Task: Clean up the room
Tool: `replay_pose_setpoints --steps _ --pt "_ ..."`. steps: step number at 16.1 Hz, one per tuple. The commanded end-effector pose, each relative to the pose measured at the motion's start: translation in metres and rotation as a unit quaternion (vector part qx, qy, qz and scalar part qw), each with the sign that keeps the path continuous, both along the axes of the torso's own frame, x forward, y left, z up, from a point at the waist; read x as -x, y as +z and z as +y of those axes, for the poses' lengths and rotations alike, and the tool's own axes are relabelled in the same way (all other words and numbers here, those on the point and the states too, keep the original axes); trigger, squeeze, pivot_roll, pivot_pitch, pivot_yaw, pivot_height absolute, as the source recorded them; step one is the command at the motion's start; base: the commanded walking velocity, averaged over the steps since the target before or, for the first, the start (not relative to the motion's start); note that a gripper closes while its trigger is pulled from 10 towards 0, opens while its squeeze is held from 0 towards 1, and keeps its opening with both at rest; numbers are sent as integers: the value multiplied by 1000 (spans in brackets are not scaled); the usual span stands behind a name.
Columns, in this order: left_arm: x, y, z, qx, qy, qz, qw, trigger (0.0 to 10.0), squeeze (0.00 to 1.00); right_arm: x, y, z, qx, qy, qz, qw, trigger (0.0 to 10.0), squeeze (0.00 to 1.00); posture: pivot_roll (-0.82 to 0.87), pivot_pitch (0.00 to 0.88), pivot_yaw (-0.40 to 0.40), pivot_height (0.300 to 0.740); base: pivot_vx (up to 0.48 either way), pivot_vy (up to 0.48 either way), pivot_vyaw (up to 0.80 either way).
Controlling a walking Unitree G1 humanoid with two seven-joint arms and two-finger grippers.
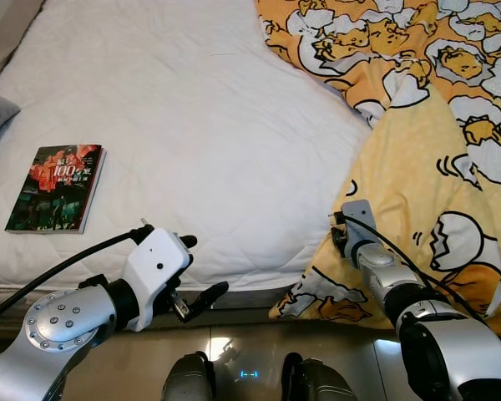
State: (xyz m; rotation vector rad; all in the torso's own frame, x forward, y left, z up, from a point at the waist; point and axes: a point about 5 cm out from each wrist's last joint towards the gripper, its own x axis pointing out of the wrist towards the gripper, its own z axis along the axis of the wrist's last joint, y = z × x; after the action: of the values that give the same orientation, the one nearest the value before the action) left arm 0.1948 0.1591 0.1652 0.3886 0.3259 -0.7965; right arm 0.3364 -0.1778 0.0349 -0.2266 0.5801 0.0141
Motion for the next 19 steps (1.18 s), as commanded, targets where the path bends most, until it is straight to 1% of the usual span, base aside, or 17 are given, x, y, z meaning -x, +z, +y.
replay_pose_setpoints --steps 1,6,8,12,15,16,18,19 --pt "2 -5 0 -3 -5 11 1000 10000 792 6 -7 -7 -2 -9 26 1000 0 0 318 212 -18 740 0 0 0" --pt "2 -14 0 -8 -12 28 1000 10000 792 9 -10 -8 -7 -1 31 999 0 0 291 157 -16 740 0 0 0" --pt "0 -18 2 -7 -11 33 999 10000 788 9 -10 -7 -15 2 31 999 0 0 273 132 -14 740 0 0 0" --pt "-4 -23 3 -6 -7 31 999 10000 788 8 -9 -7 -24 11 31 999 0 0 254 95 -17 740 0 0 0" --pt "-10 -26 3 -6 -2 22 1000 10000 788 8 -9 -9 -32 11 26 999 0 0 241 46 -13 740 0 0 0" --pt "-11 -28 4 -6 -1 21 1000 10000 788 9 -9 -8 -38 20 23 999 0 0 230 16 -5 740 0 0 0" --pt "-15 -32 5 -5 1 19 1000 10000 784 14 -13 -1 -55 93 26 994 0 0 191 0 14 740 0 0 0" --pt "-19 -33 5 -5 2 16 1000 10000 780 19 -17 5 -71 142 30 987 0 0 175 0 20 740 0 0 0"
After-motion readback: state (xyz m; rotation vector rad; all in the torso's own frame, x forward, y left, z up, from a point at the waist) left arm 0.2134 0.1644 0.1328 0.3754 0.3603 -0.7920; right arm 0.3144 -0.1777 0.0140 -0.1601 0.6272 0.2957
